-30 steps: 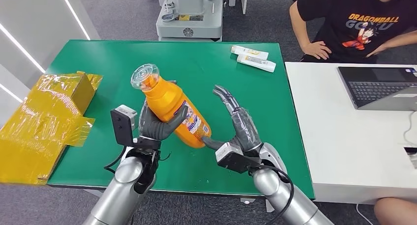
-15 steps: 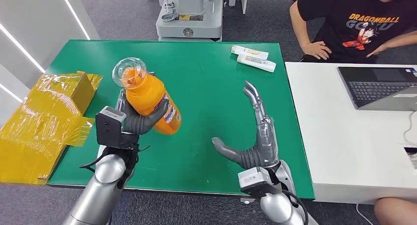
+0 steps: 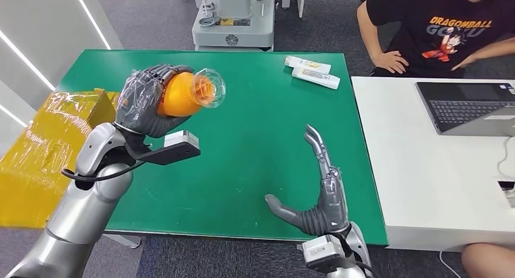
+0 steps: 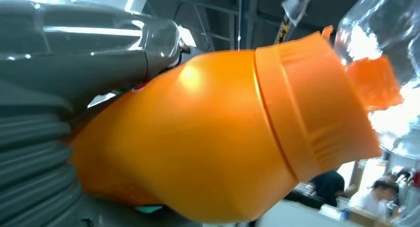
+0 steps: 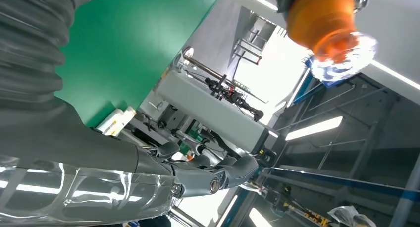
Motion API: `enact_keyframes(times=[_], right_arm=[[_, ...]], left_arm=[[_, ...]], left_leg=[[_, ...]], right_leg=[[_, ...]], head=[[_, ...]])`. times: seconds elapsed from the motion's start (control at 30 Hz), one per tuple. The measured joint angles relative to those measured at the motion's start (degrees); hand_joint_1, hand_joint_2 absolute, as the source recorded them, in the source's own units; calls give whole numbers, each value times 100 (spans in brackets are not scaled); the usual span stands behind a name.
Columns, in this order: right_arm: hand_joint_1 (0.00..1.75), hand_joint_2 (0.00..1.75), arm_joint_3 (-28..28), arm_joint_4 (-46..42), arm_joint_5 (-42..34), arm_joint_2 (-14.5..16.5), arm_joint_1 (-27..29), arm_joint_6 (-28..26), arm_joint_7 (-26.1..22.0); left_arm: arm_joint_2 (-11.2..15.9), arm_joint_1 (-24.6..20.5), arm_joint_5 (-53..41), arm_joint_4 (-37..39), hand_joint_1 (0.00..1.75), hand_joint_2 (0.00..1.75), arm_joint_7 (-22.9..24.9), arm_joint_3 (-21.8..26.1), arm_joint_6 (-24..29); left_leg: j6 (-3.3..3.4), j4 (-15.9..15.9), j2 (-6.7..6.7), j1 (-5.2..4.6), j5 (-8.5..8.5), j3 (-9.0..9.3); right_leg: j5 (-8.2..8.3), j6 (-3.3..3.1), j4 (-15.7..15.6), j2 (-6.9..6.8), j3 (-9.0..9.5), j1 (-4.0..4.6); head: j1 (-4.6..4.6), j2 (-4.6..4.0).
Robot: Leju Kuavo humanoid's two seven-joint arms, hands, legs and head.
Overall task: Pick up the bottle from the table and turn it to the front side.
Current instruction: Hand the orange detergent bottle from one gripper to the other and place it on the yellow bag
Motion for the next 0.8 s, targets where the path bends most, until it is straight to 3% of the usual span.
enact_keyframes(times=[0.17, 0.33, 0.8], right_arm=[[0, 175, -92, -216, 156, -2, 258, 160, 32], [0, 175, -193, -449, 351, -2, 488, 302, 117], [0, 175, -302, -722, 461, 1, 847, 380, 195]], left_arm=[[156, -311, -647, 558, 175, 175, 232, -244, 110], [307, -412, -1504, 1110, 175, 175, 404, -327, 606], [675, -467, -2087, 2526, 175, 175, 68, -283, 1501]], left_leg=[[0, 0, 11, -1, -1, -1], [-5, -2, 13, 0, -4, -1], [-7, -5, 11, 1, -4, -1]], right_leg=[[2, -3, 0, 8, -2, -1], [2, -3, 0, 11, -4, -1], [0, -7, 2, 10, -4, 0]], head=[[-1, 0], [1, 0], [1, 0]])
